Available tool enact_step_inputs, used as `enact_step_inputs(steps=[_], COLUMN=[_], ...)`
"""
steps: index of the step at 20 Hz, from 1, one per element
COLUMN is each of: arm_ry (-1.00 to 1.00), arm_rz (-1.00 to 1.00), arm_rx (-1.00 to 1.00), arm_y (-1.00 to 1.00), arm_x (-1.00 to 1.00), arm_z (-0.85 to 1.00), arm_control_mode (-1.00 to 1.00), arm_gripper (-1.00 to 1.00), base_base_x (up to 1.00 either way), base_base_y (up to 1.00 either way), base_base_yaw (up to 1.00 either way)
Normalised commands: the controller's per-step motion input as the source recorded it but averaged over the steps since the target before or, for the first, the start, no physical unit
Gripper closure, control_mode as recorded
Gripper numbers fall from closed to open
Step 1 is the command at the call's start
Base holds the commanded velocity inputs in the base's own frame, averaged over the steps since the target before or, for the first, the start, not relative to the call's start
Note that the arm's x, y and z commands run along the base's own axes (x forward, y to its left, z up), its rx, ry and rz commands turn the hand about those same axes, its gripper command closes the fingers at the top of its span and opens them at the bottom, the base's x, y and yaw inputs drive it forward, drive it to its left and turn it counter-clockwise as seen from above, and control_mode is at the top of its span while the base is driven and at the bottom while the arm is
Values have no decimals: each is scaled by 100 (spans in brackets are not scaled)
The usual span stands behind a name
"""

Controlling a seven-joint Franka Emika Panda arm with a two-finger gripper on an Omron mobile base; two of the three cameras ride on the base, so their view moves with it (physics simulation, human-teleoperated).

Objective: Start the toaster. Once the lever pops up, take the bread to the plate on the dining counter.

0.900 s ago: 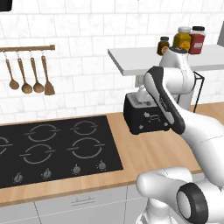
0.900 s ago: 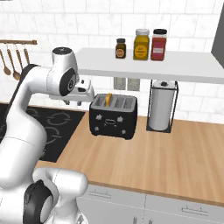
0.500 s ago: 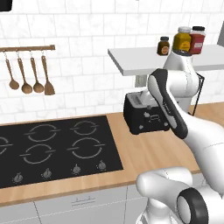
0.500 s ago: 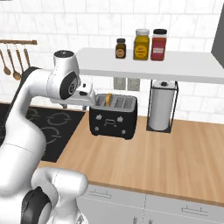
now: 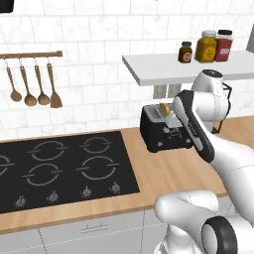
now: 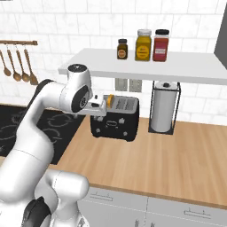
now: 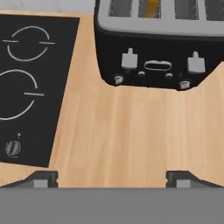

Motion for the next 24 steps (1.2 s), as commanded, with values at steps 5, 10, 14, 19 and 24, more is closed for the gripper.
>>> enact_step_inputs(steps=[5, 10, 14, 19, 24], arm_ry=[-3, -5, -1, -1, -3], arm_rz=[-1, -1, 0, 0, 0], arm_rx=[0, 2, 1, 0, 0], arm_y=[-16, 0, 0, 0, 0], arm_x=[62, 57, 23, 2, 8], arm_z=[-15, -12, -23, -24, -18], arm_control_mode=[-100, -100, -100, -100, -100], arm_gripper=[-100, 100, 100, 100, 100], base_base_x=[0, 0, 0, 0, 0], base_base_y=[0, 0, 0, 0, 0], base_base_yaw=[0, 0, 0, 0, 0])
